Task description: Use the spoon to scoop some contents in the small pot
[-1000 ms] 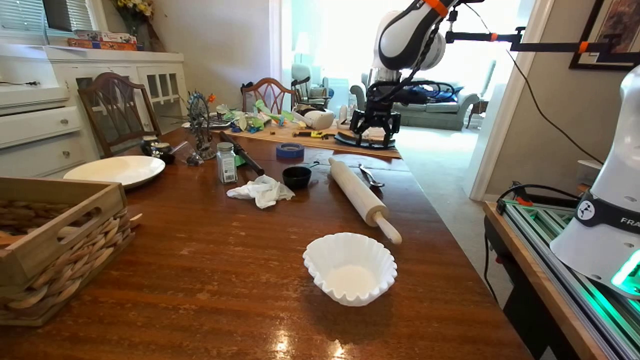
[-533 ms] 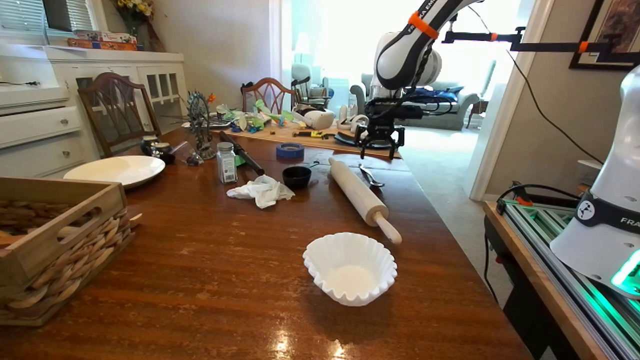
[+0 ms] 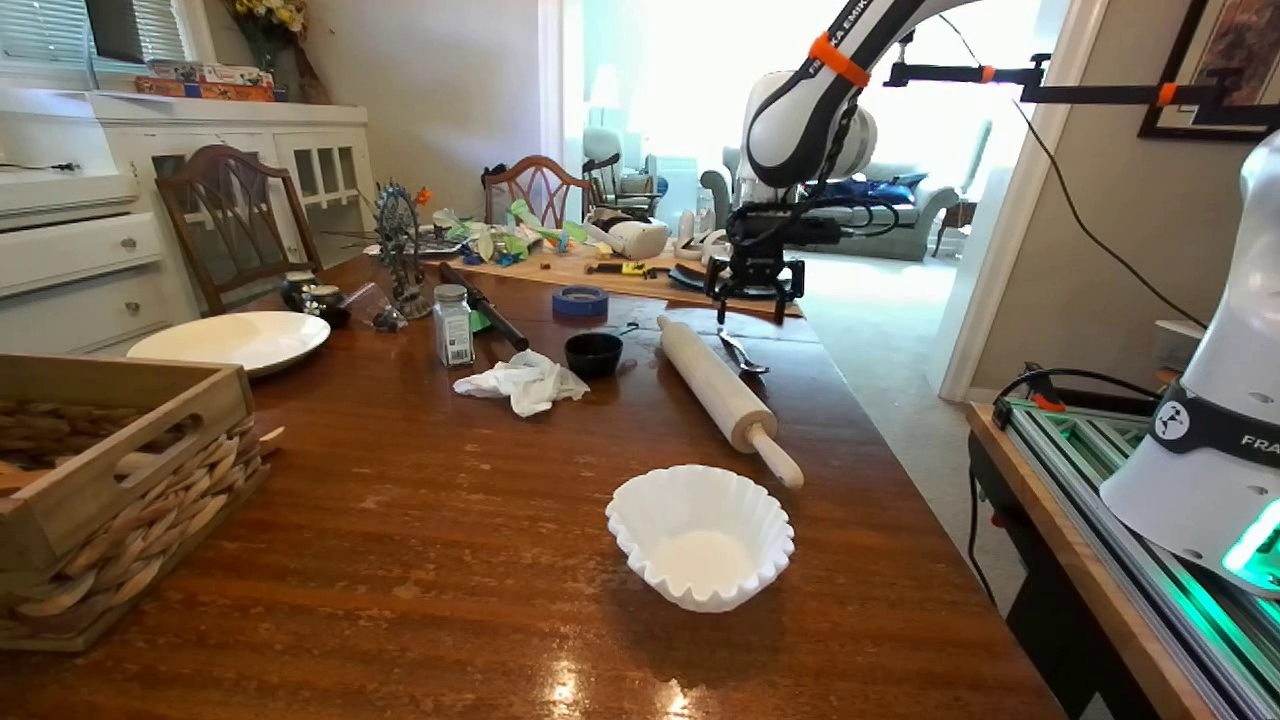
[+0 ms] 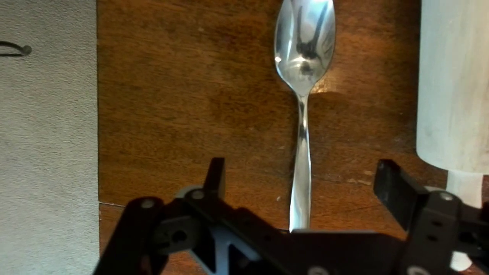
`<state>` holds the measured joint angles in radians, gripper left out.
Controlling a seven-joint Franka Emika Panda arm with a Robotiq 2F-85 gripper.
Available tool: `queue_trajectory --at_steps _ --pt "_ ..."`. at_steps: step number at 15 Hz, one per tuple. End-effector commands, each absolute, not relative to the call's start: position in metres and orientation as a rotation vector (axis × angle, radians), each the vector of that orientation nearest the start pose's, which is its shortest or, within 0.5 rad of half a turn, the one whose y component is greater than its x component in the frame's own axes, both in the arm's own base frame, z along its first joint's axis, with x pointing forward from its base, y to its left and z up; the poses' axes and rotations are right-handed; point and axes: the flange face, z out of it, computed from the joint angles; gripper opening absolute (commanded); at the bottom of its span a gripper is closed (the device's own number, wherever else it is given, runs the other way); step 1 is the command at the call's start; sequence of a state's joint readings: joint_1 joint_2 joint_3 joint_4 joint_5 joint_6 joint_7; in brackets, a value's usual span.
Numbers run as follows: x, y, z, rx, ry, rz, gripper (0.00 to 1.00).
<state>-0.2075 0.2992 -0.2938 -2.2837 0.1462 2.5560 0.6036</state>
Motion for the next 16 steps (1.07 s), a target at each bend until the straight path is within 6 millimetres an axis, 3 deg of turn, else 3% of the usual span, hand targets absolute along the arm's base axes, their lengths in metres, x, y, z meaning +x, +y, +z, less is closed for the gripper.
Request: queue_trajectory --at_steps 1,8,9,11,16 --pt "0.474 -0.267 0.208 -2.620 1.783 -0.001 1.00" --pt "0.482 -0.278 0.179 -2.622 1.793 -0.001 0.97" --pt "0.483 -0.279 0.176 -2.618 1.791 -0.005 0.73" --pt "0.484 -0.282 0.171 -2.610 1.787 -0.013 0.68" --pt "0.488 -0.286 0.177 -2.598 1.769 -0.053 0.29"
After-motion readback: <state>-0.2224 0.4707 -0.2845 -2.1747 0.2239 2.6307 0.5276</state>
